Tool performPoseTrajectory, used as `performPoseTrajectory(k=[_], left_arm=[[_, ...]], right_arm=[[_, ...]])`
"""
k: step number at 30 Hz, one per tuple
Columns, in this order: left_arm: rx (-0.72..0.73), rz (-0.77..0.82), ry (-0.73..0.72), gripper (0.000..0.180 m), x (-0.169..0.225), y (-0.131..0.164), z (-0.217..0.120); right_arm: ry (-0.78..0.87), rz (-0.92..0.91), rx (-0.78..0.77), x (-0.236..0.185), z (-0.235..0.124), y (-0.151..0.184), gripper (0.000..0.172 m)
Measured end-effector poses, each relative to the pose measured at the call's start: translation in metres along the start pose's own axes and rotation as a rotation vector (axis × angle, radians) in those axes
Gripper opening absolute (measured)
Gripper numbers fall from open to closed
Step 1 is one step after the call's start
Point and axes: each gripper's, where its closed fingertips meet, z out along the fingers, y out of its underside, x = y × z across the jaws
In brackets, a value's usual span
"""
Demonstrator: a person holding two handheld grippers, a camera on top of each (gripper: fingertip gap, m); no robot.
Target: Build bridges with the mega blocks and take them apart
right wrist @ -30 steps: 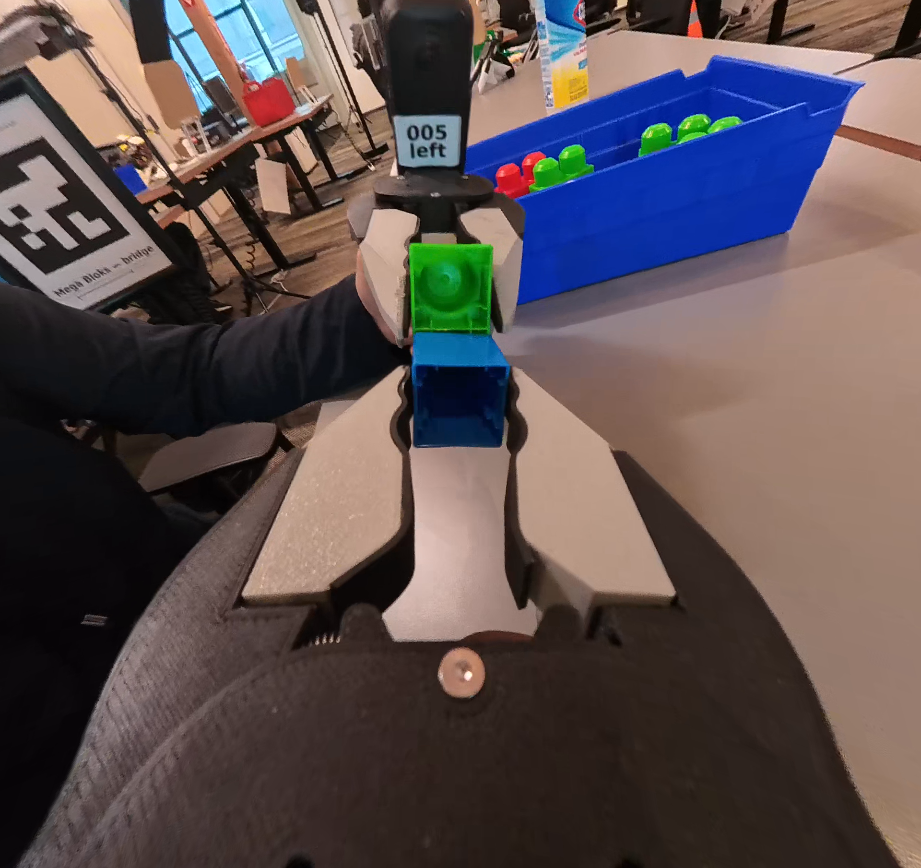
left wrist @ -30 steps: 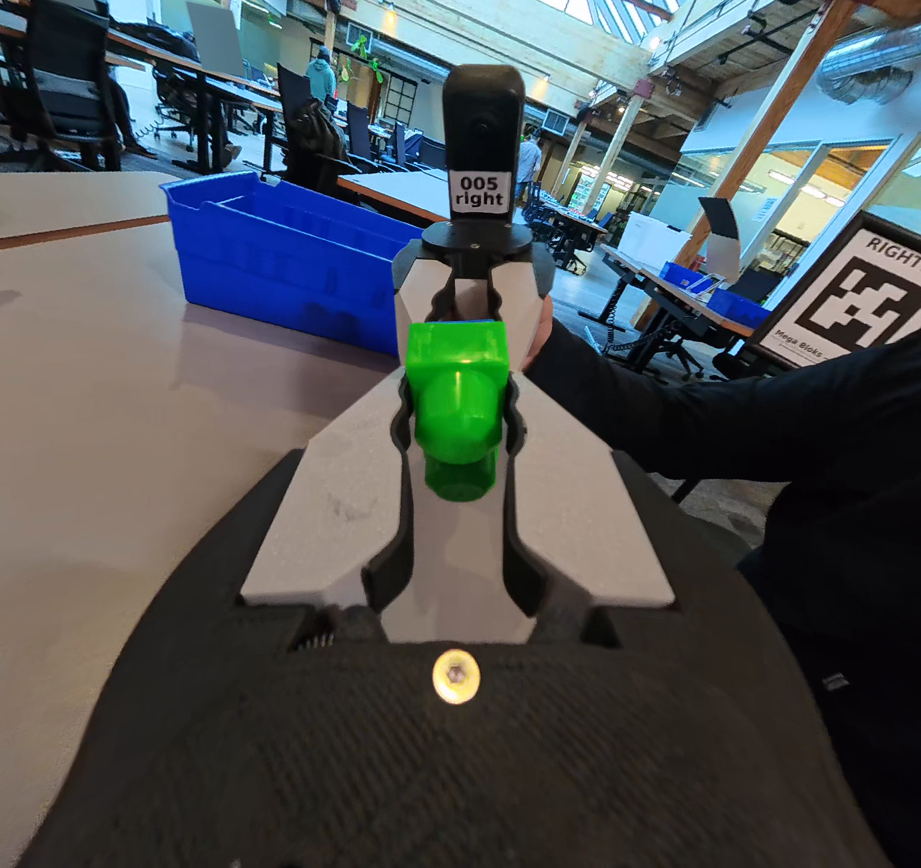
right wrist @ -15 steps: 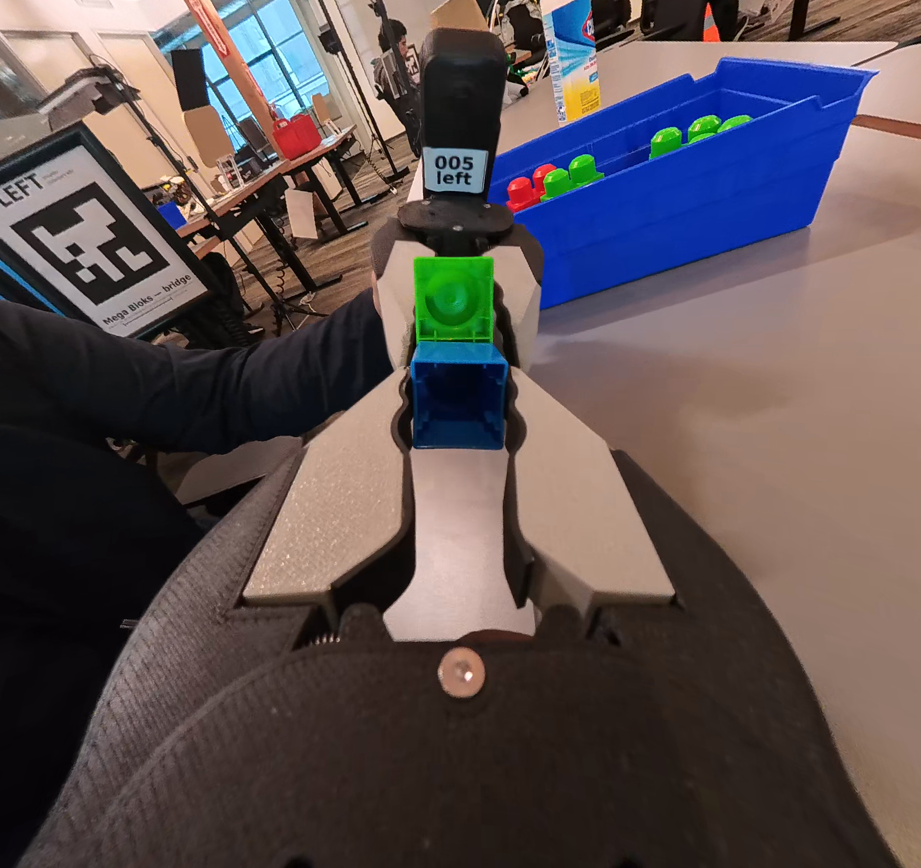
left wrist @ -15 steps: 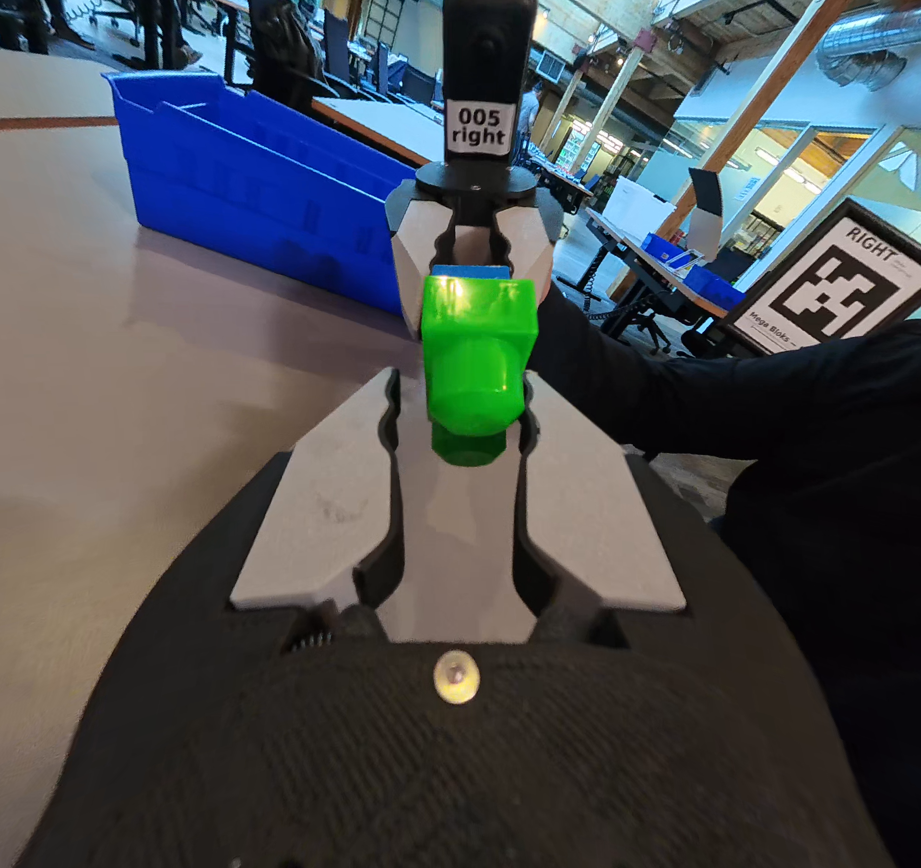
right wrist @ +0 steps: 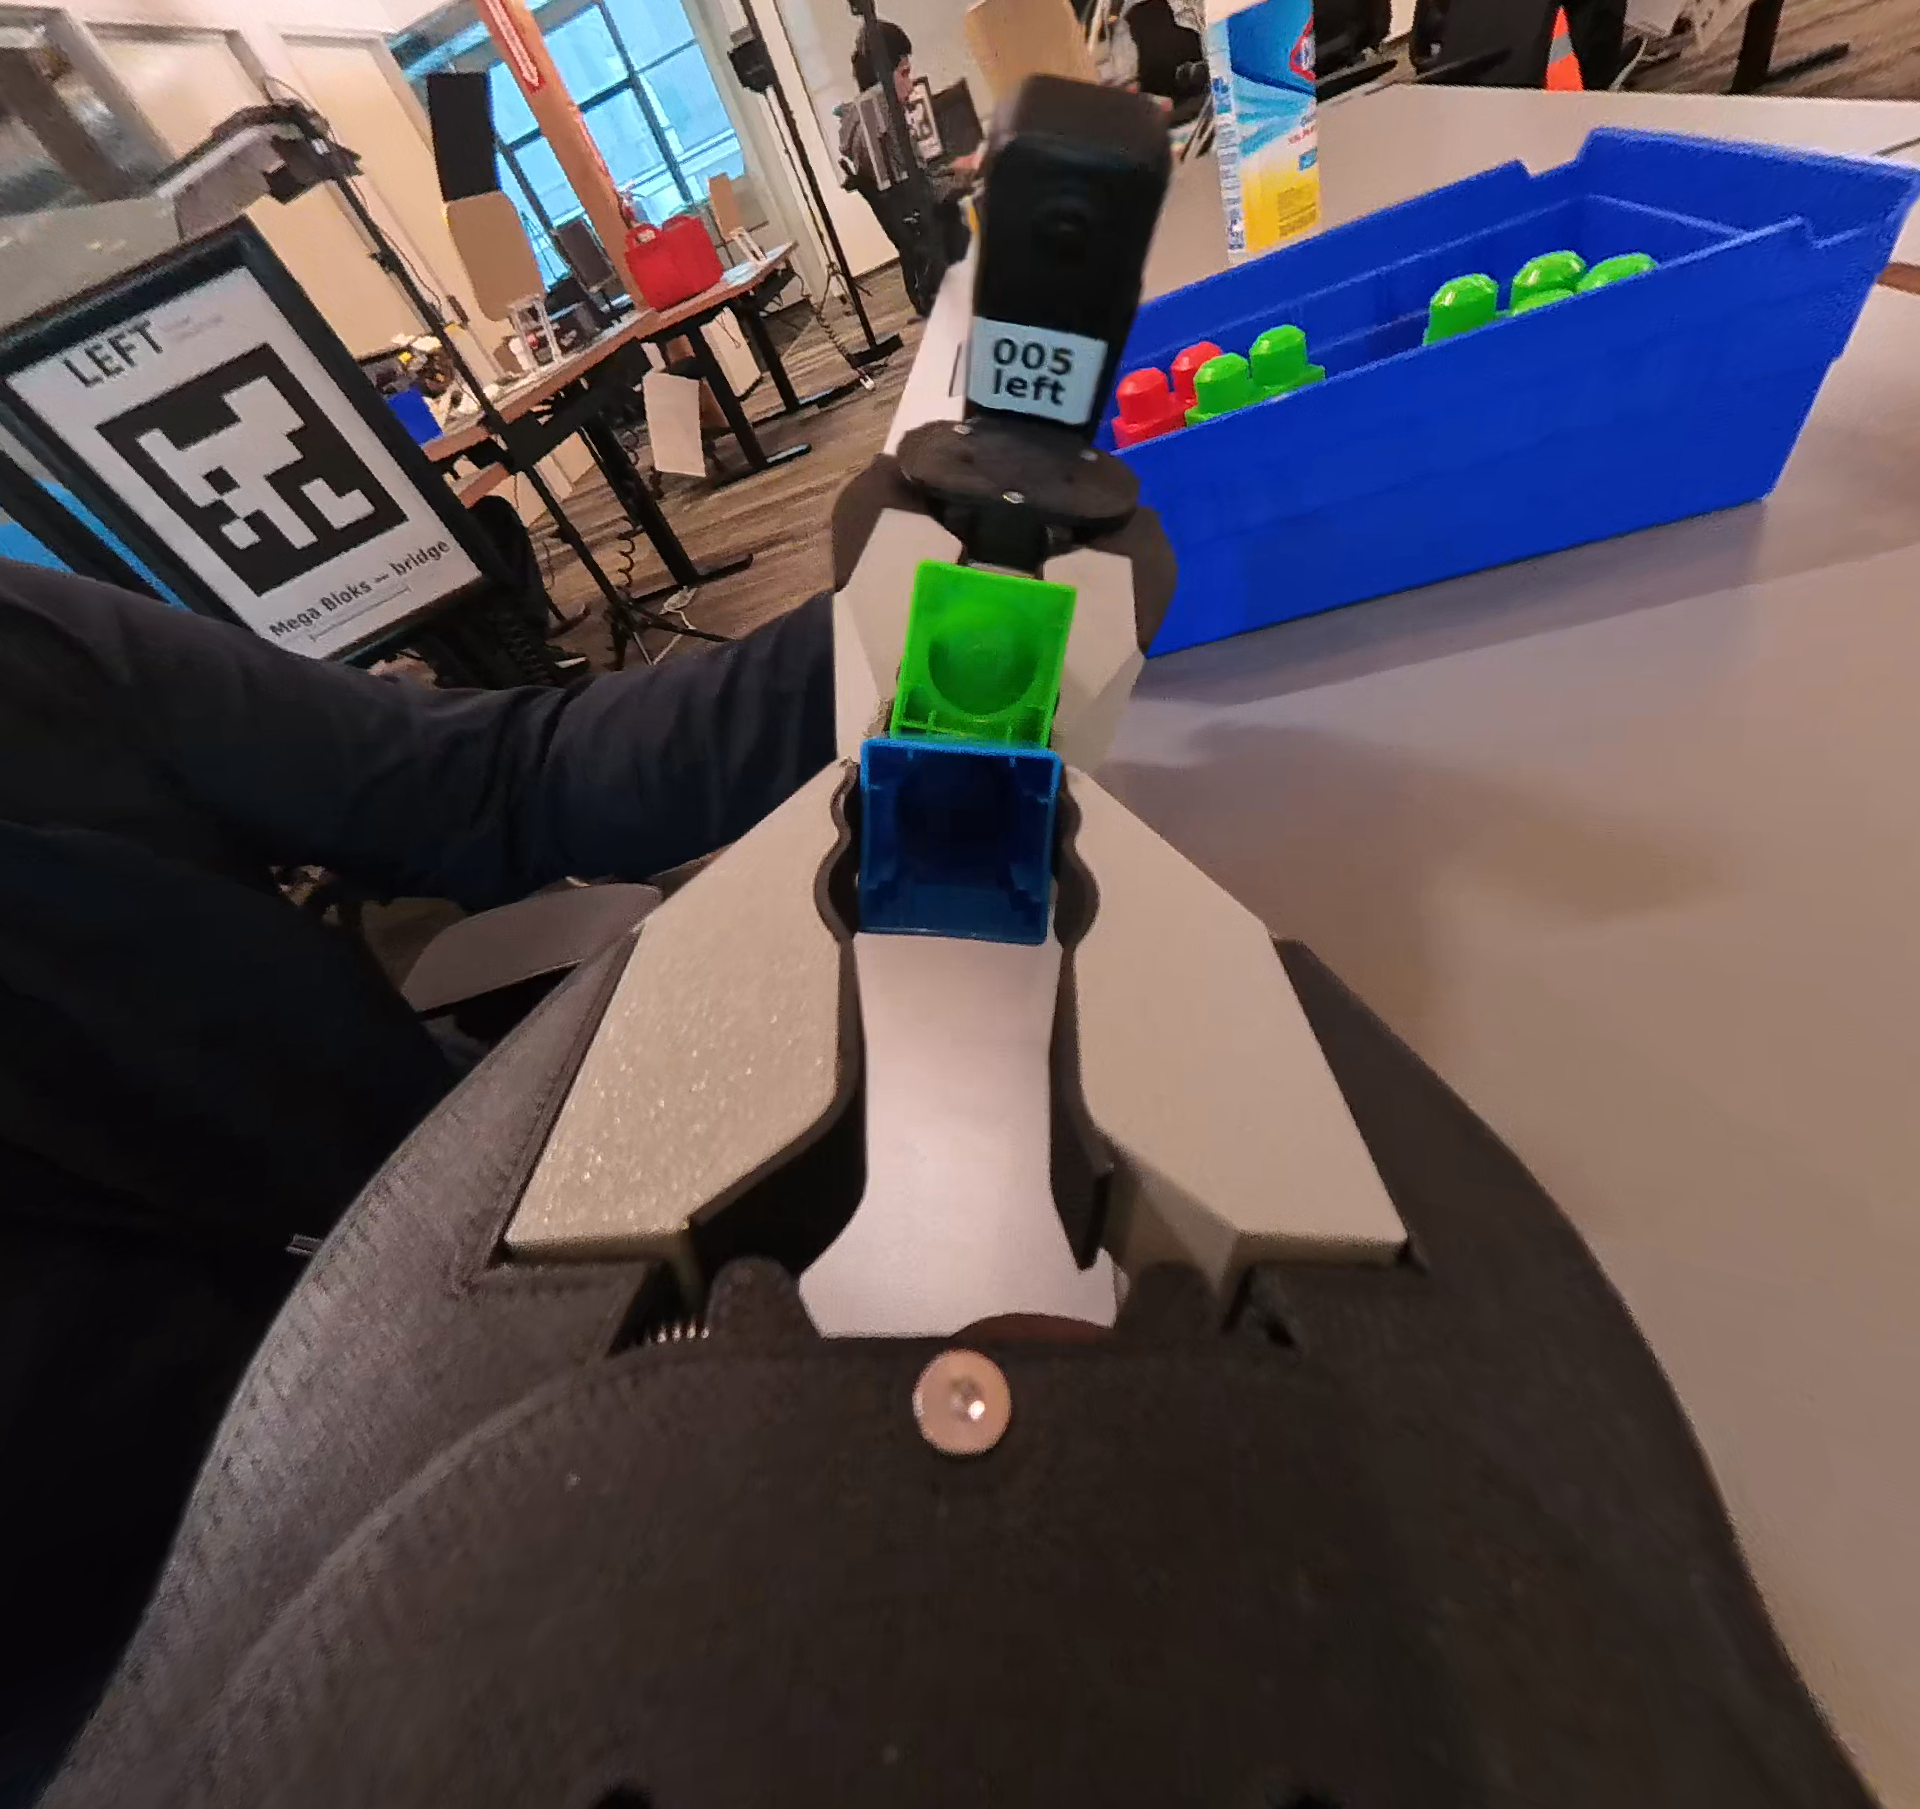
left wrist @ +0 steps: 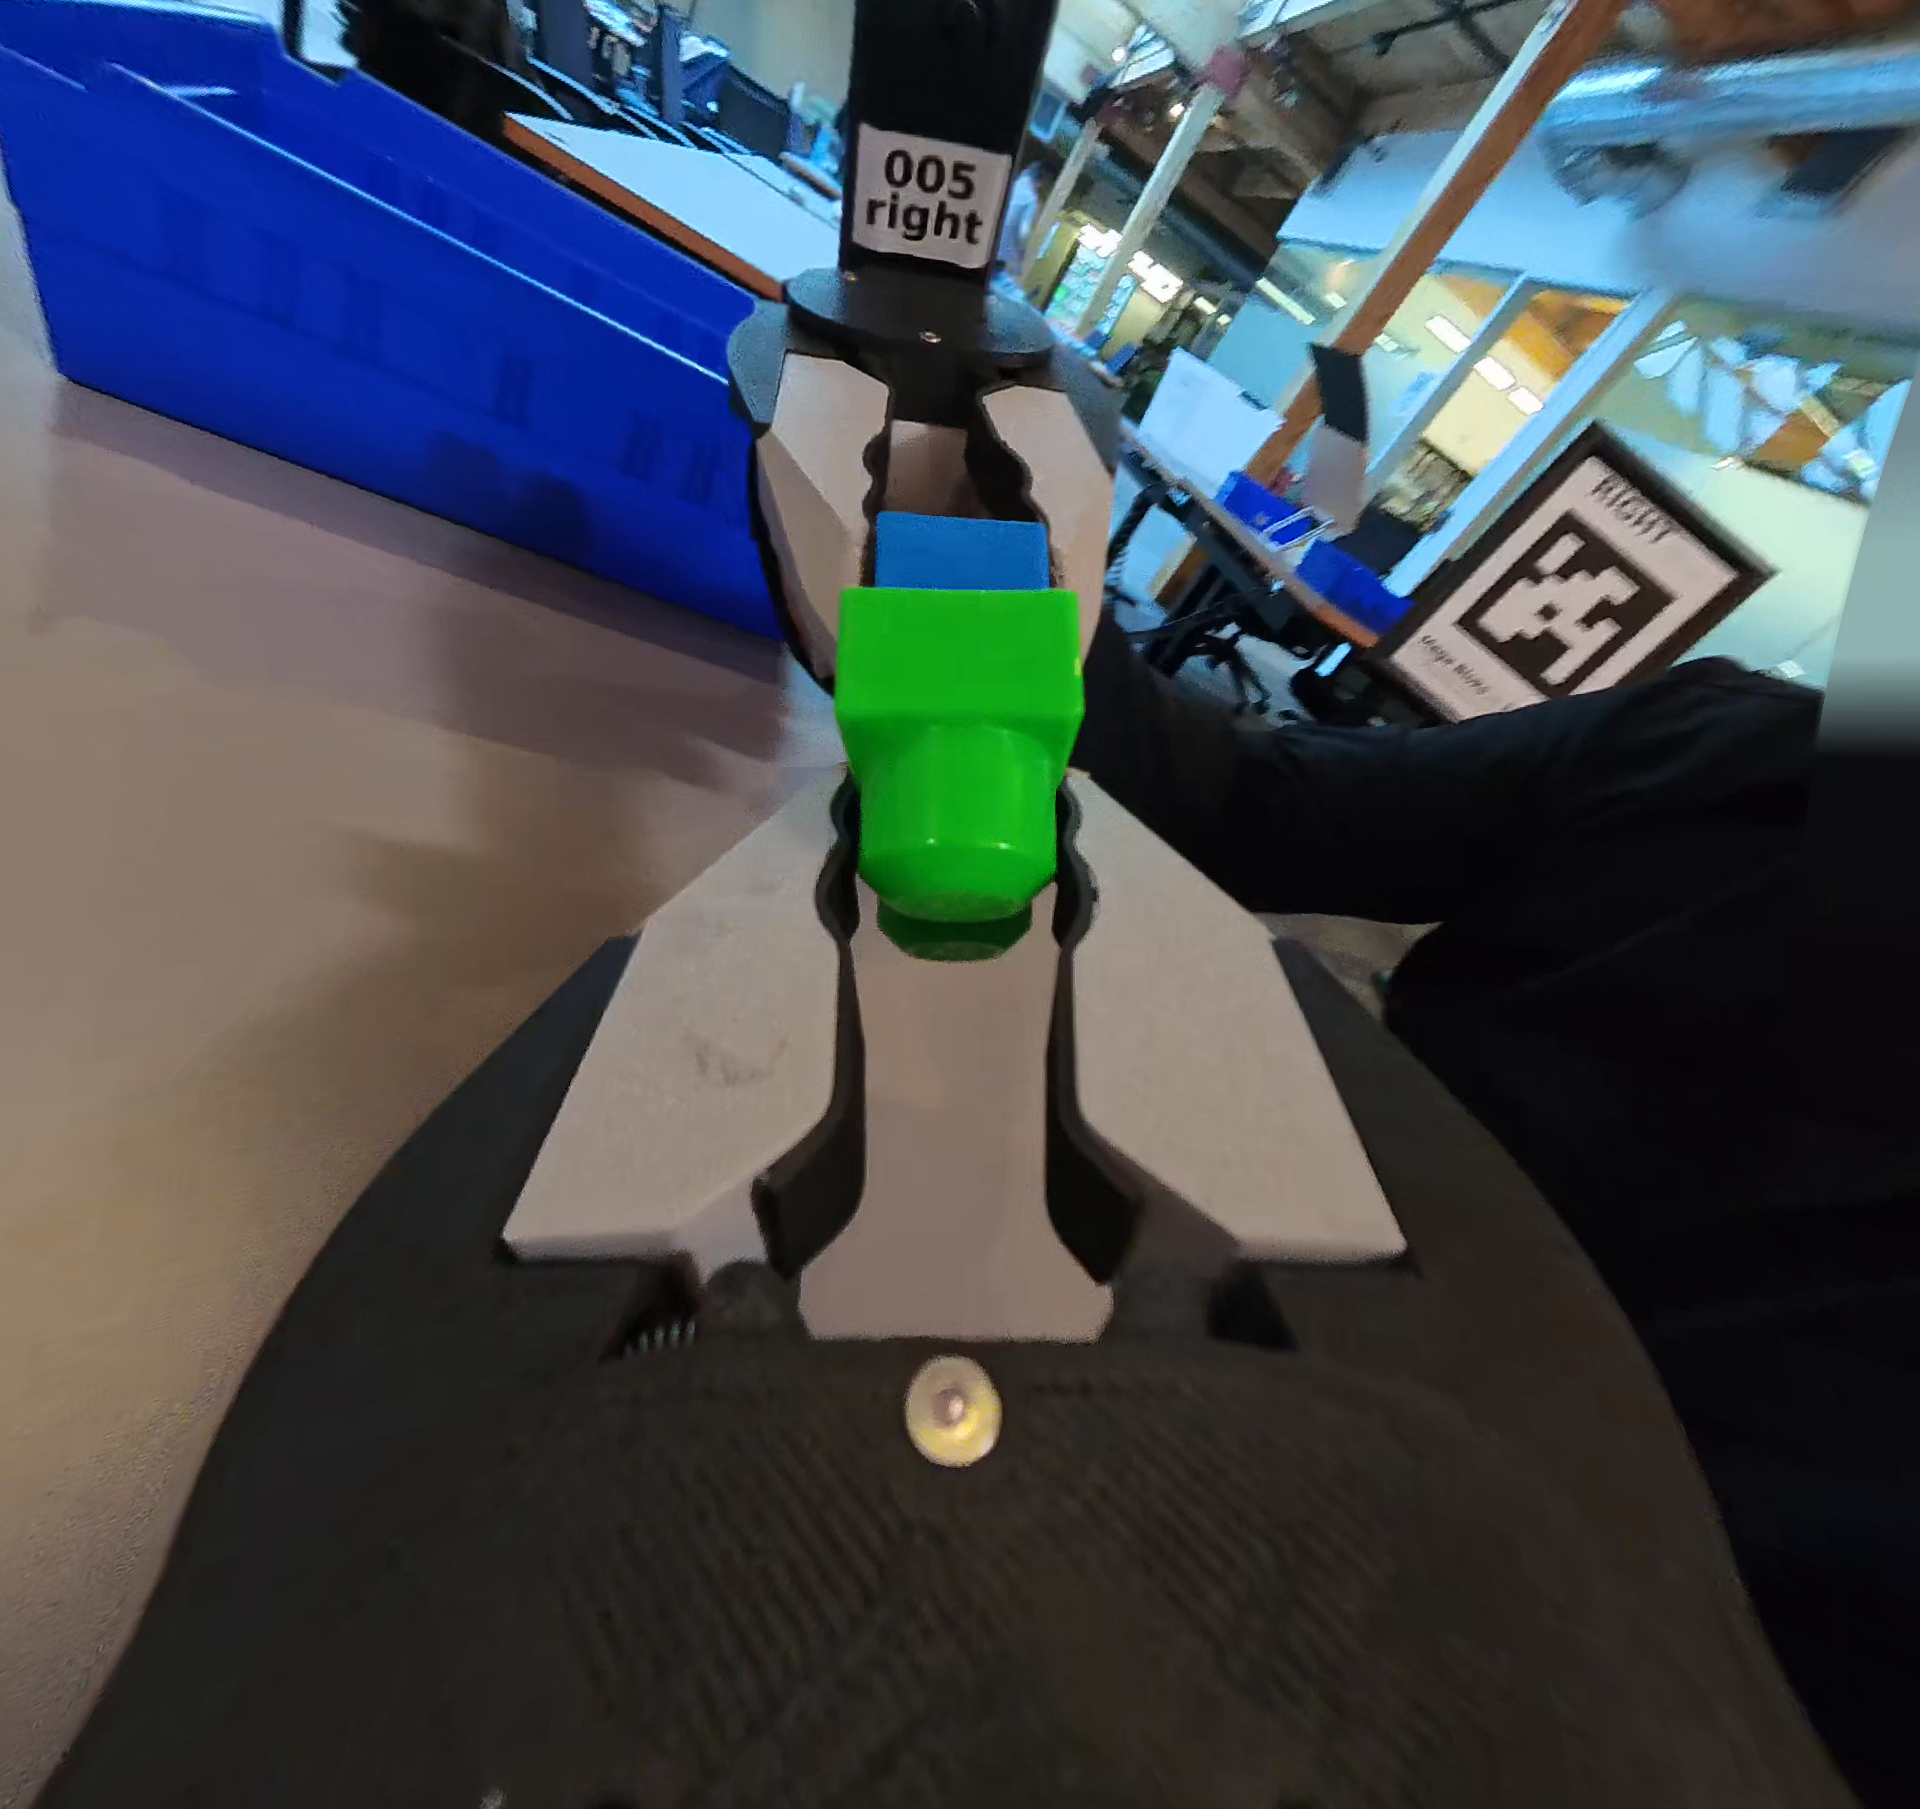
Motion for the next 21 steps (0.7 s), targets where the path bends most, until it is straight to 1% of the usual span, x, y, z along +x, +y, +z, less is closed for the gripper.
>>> performPoseTrajectory(k=[5, 7, 9, 12, 13, 15, 18, 21], left_arm=[[0.021, -0.019, 0.047, 0.033, 0.006, -0.003, -0.001], [0.020, -0.010, 0.030, 0.033, 0.004, -0.003, 0.000], [0.006, 0.052, -0.060, 0.033, -0.005, -0.003, 0.000], [-0.059, 0.213, -0.242, 0.033, -0.020, 0.000, -0.001], [-0.061, 0.226, -0.252, 0.033, -0.020, -0.001, -0.001], [-0.035, 0.155, -0.163, 0.033, -0.011, -0.002, 0.000], [0.018, -0.001, 0.018, 0.033, 0.005, -0.004, -0.003], [0.049, -0.035, 0.087, 0.033, 0.013, -0.007, -0.001]], right_arm=[[0.000, -0.060, -0.003, -0.006, 0.000, -0.002, 0.032], [0.010, -0.061, -0.013, -0.005, -0.001, -0.001, 0.032], [0.030, -0.009, -0.013, 0.003, -0.001, 0.001, 0.031], [0.051, 0.090, -0.009, 0.017, -0.002, 0.006, 0.031], [0.037, 0.117, 0.002, 0.017, -0.002, 0.006, 0.032], [-0.011, 0.122, 0.023, 0.011, -0.003, 0.002, 0.032], [-0.036, 0.021, 0.026, -0.003, 0.000, -0.003, 0.032], [-0.040, -0.047, 0.034, -0.011, -0.001, -0.008, 0.032]])
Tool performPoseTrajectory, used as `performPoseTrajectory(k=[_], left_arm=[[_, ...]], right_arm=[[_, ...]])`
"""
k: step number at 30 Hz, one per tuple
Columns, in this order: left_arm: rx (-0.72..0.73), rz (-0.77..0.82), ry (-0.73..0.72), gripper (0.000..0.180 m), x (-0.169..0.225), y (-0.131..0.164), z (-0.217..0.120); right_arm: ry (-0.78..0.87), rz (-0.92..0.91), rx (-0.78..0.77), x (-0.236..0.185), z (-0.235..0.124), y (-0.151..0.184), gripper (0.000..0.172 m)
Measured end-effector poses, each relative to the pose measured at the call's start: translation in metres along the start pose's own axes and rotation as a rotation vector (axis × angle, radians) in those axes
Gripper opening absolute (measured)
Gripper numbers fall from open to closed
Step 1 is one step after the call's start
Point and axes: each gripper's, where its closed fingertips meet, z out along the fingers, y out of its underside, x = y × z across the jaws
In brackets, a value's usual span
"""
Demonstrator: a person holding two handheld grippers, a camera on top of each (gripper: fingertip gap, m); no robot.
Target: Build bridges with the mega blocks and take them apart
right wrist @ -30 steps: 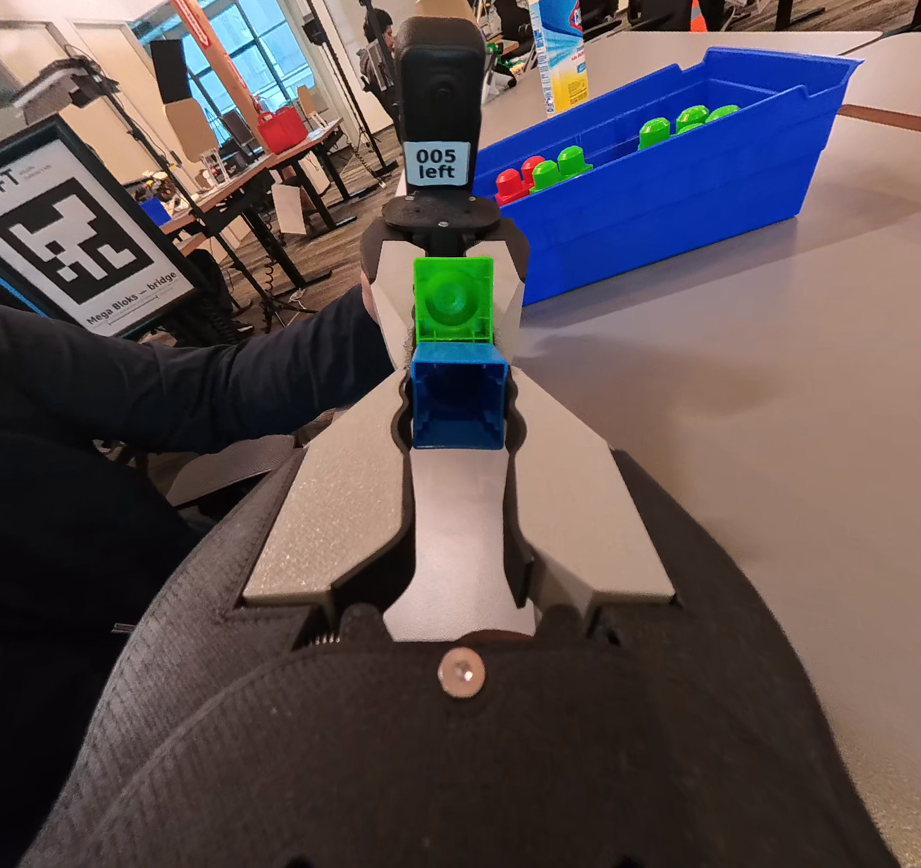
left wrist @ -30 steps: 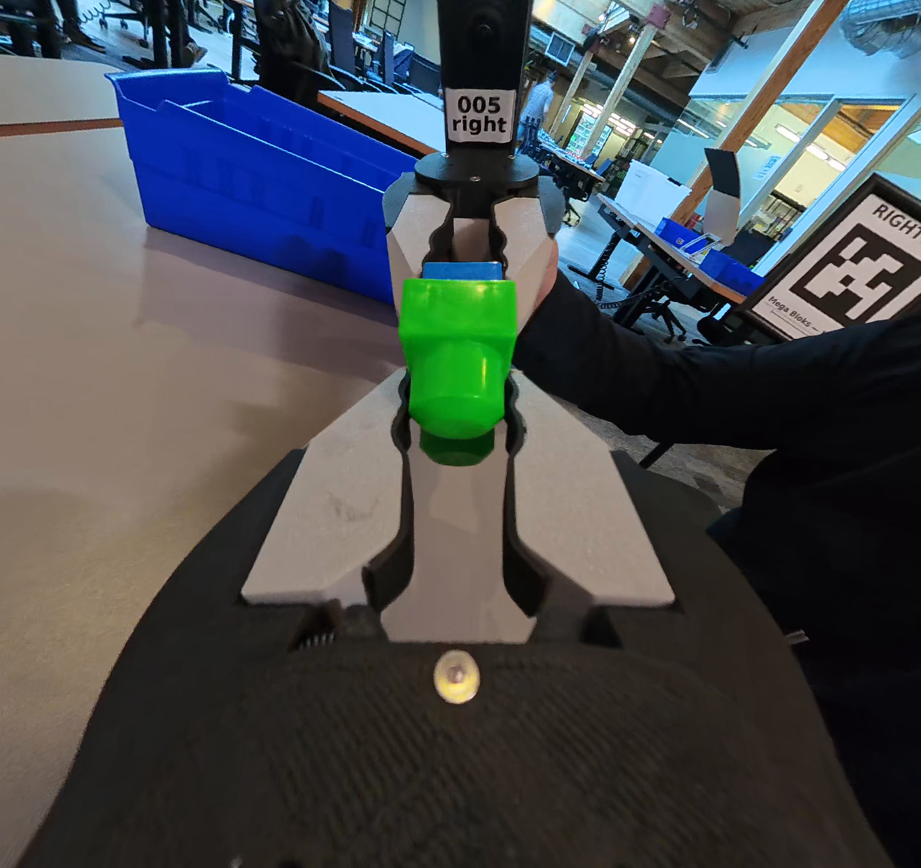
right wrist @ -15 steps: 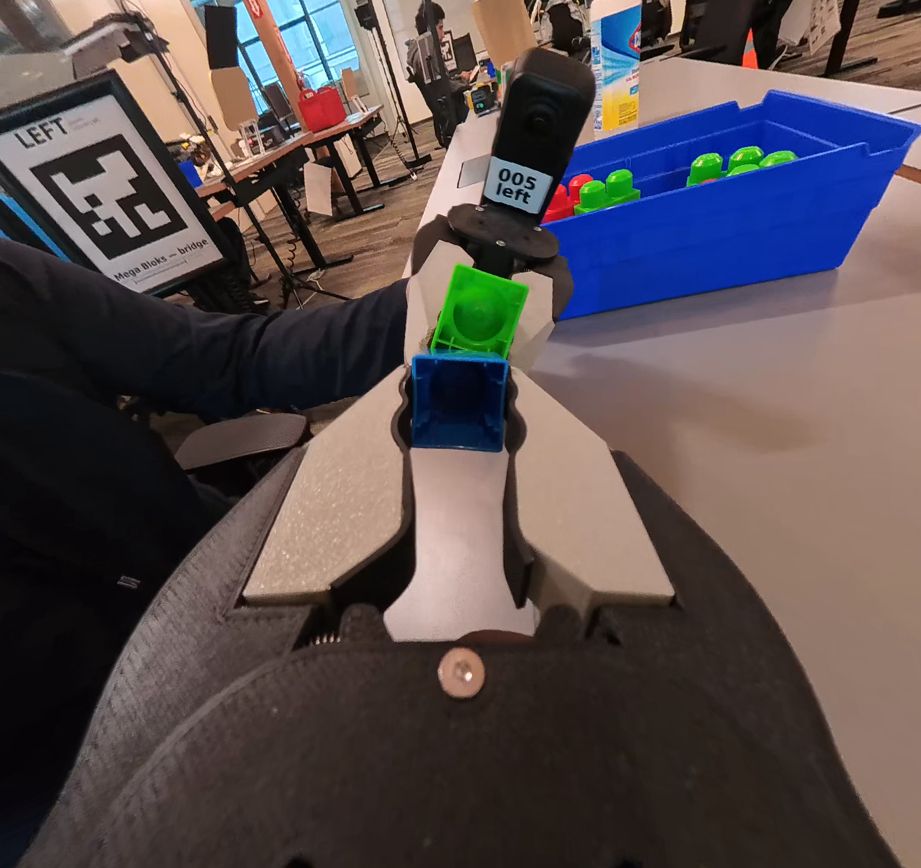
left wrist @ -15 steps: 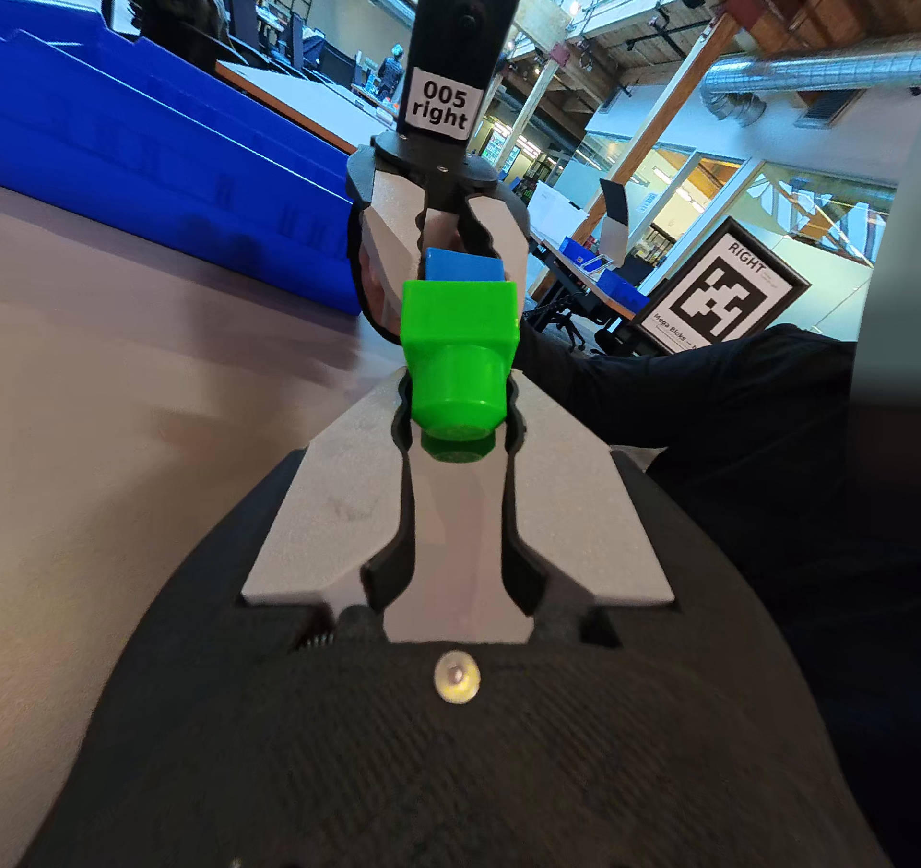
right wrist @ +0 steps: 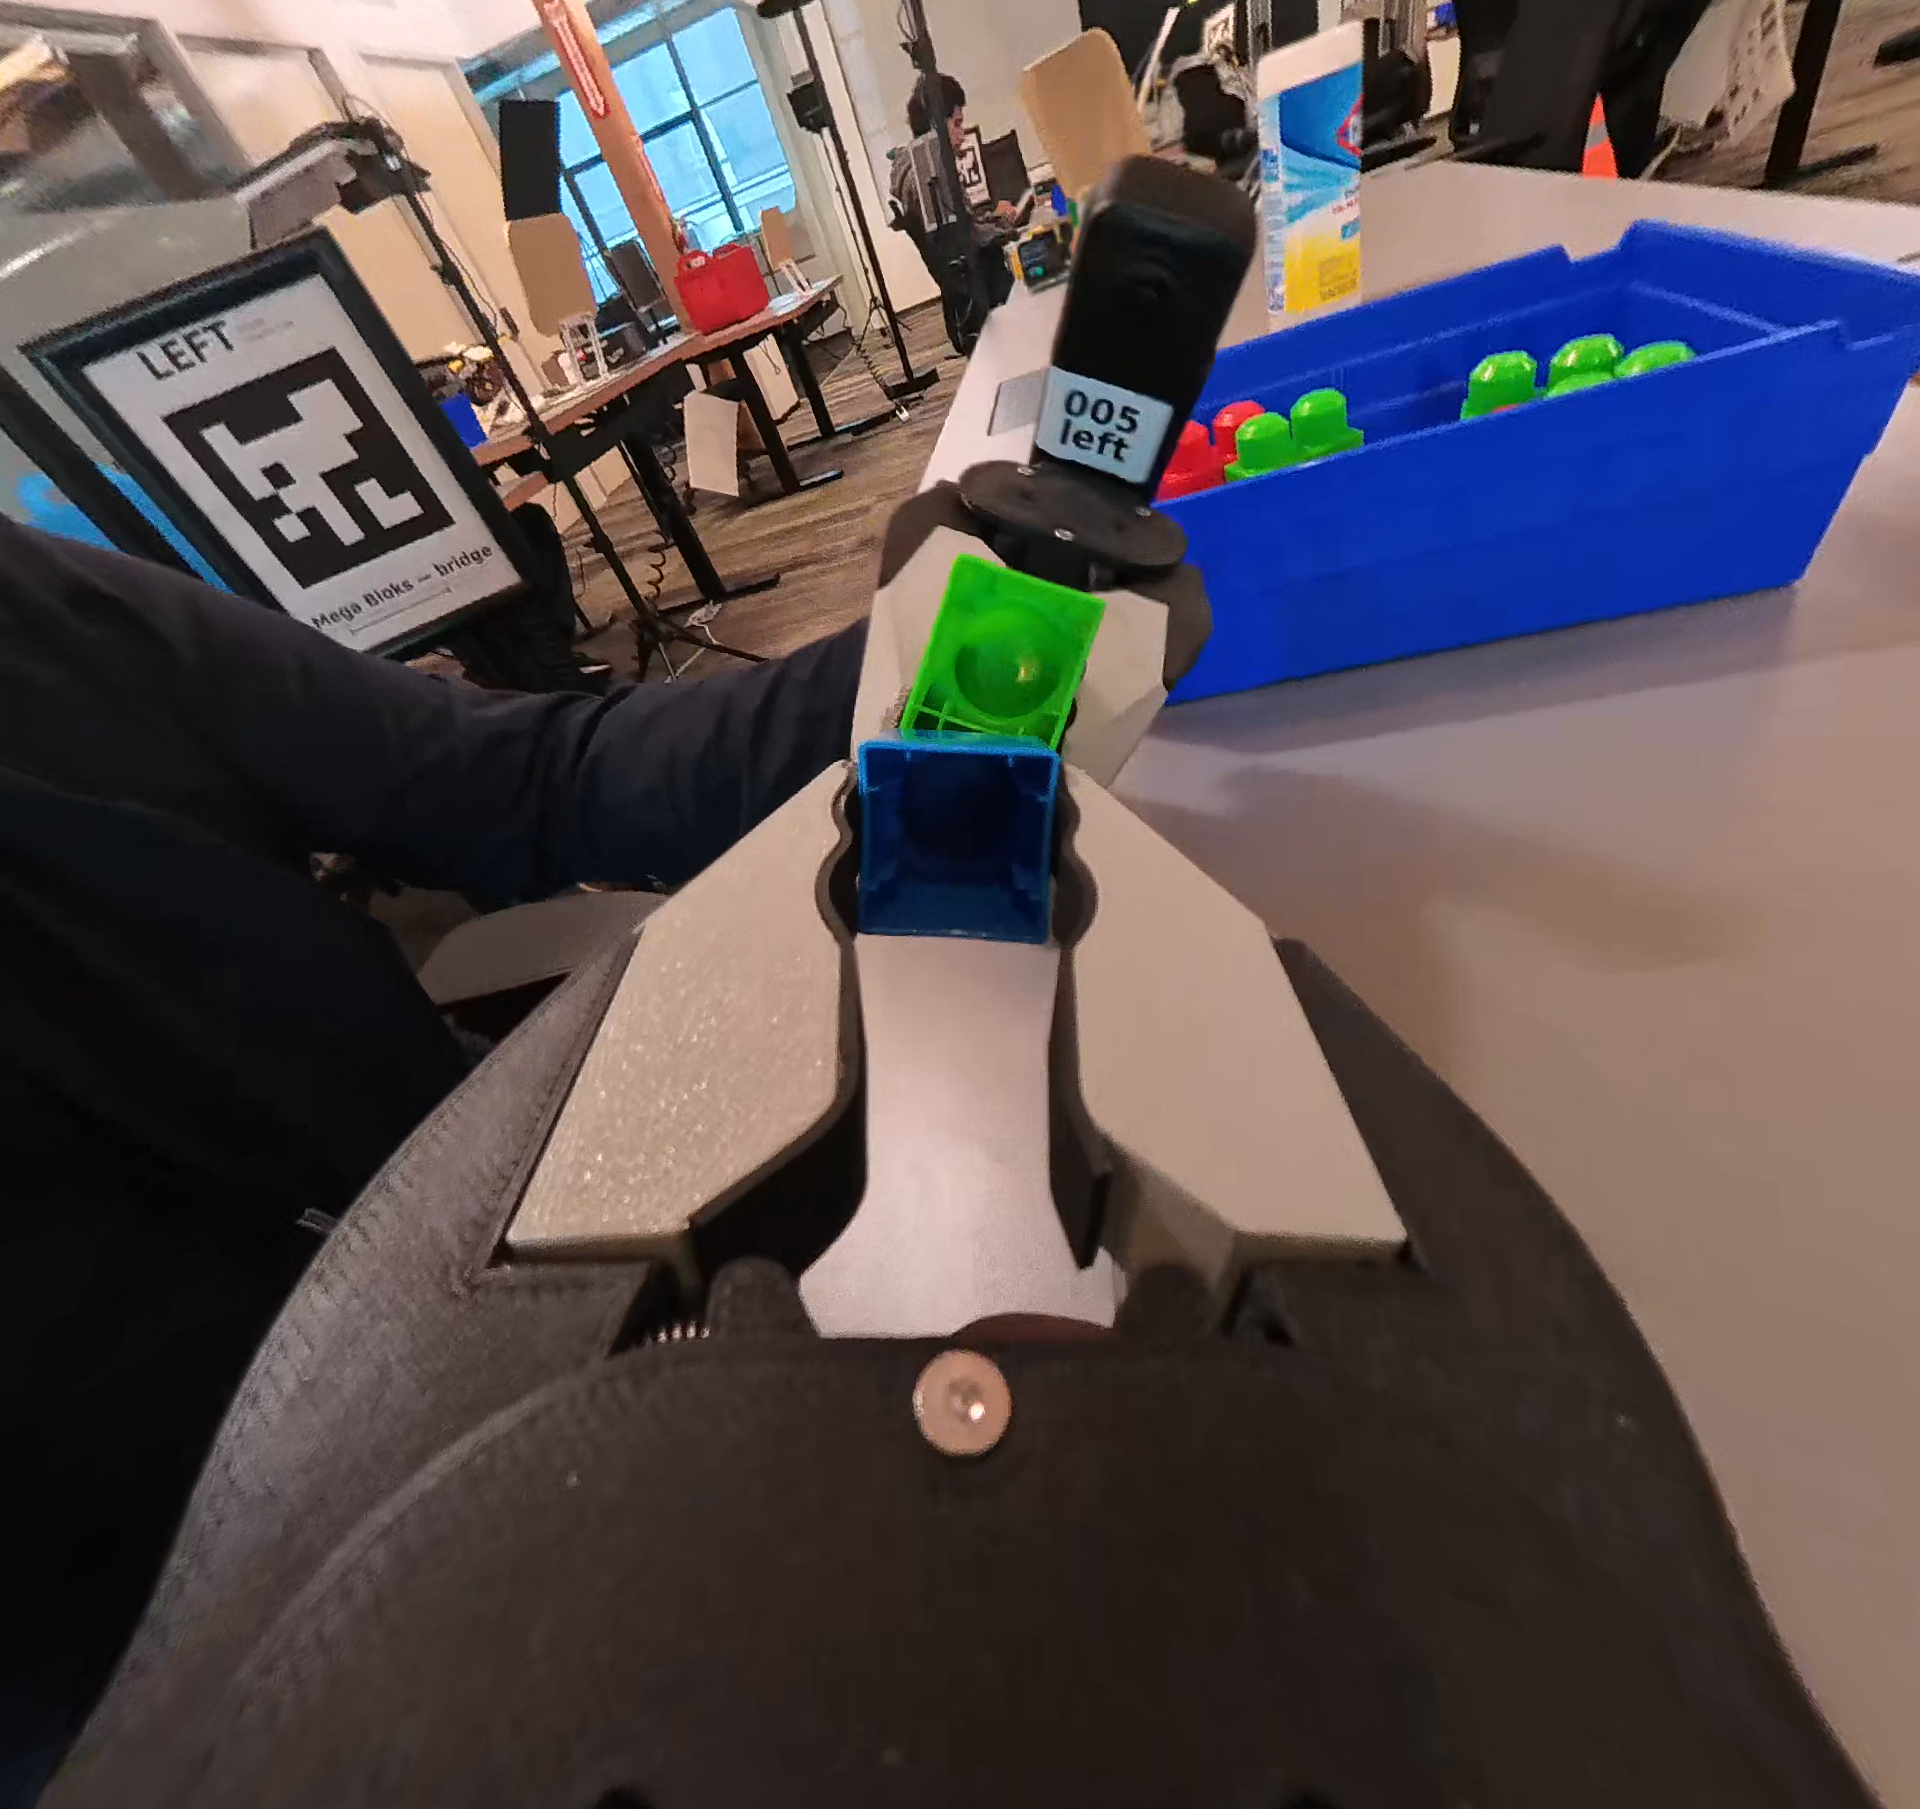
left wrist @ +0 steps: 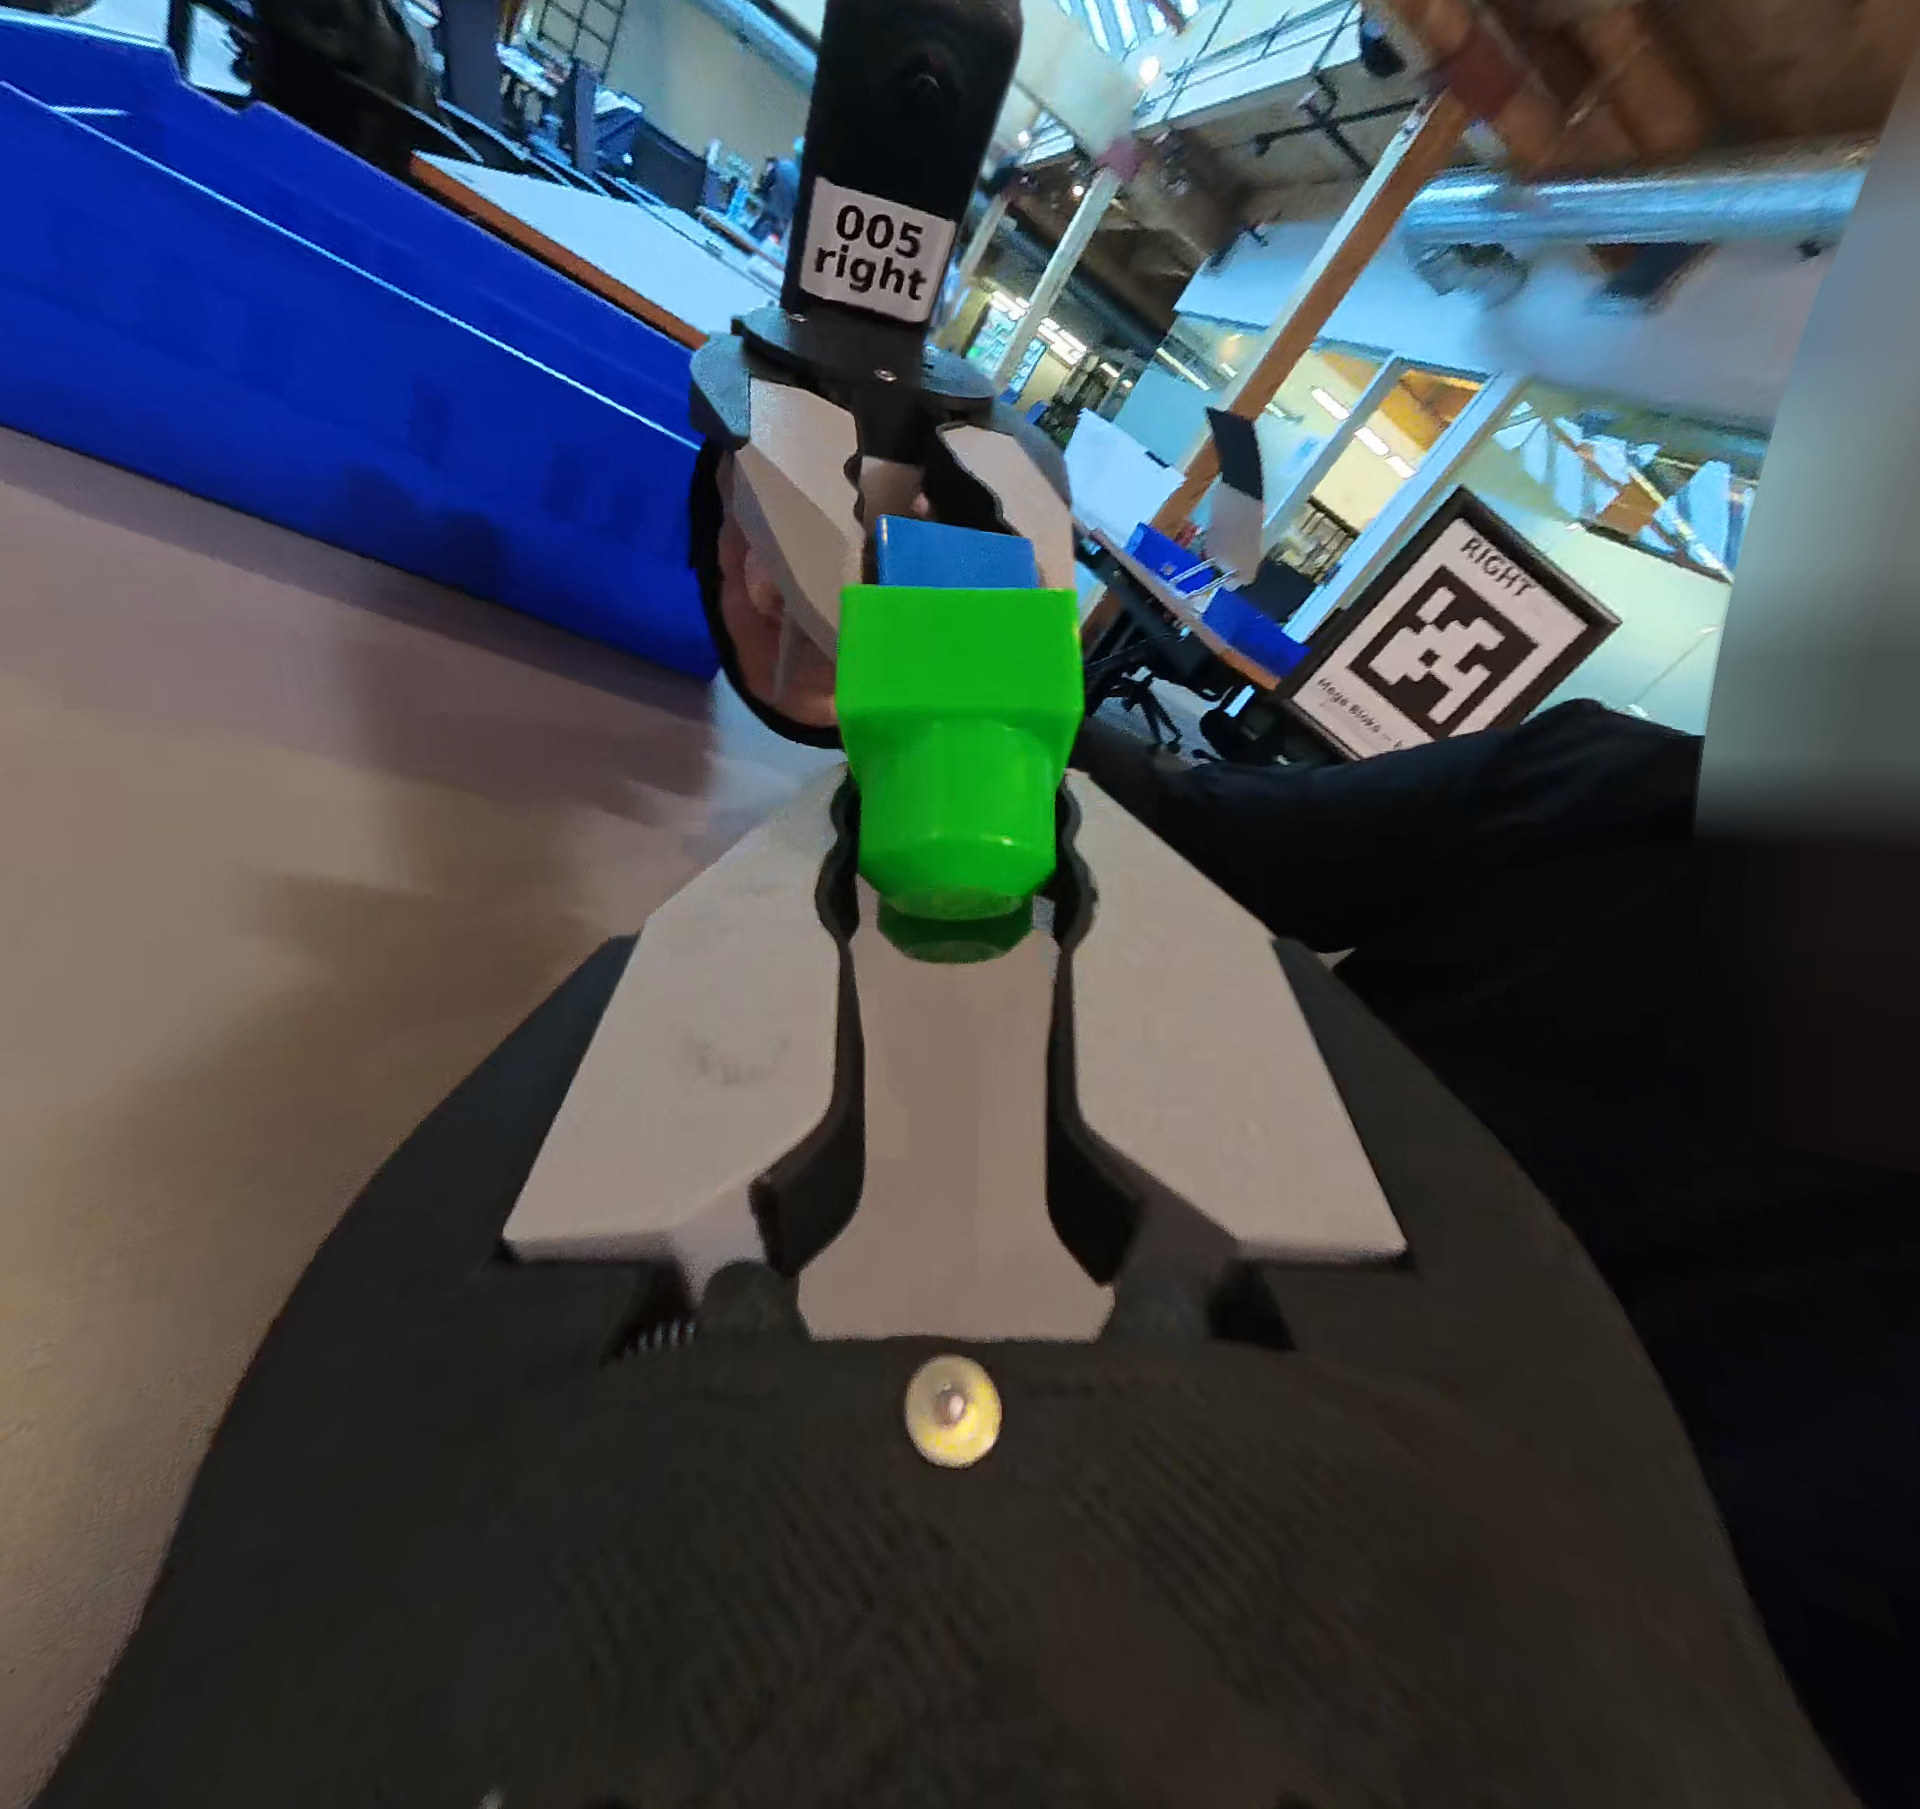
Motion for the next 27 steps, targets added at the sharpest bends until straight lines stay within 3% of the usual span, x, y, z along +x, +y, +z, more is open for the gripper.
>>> performPoseTrajectory(k=[7, 15, 20, 23, 27], left_arm=[[0.012, -0.058, 0.124, 0.034, 0.015, 0.001, 0.003], [-0.044, 0.279, -0.257, 0.033, -0.018, -0.004, 0.000], [-0.019, 0.467, -0.262, 0.033, 0.000, -0.011, 0.004], [0.036, 0.360, -0.122, 0.034, 0.015, -0.016, 0.000], [0.075, 0.374, -0.237, 0.034, -0.002, -0.024, -0.008]], right_arm=[[-0.019, -0.154, -0.010, -0.016, 0.000, -0.003, 0.032], [0.086, -0.045, -0.006, 0.012, -0.006, 0.000, 0.032], [-0.019, -0.004, 0.073, -0.002, -0.011, -0.012, 0.032], [-0.077, -0.007, 0.135, -0.013, -0.015, -0.023, 0.032], [0.000, -0.055, 0.191, -0.006, -0.024, -0.034, 0.031]])
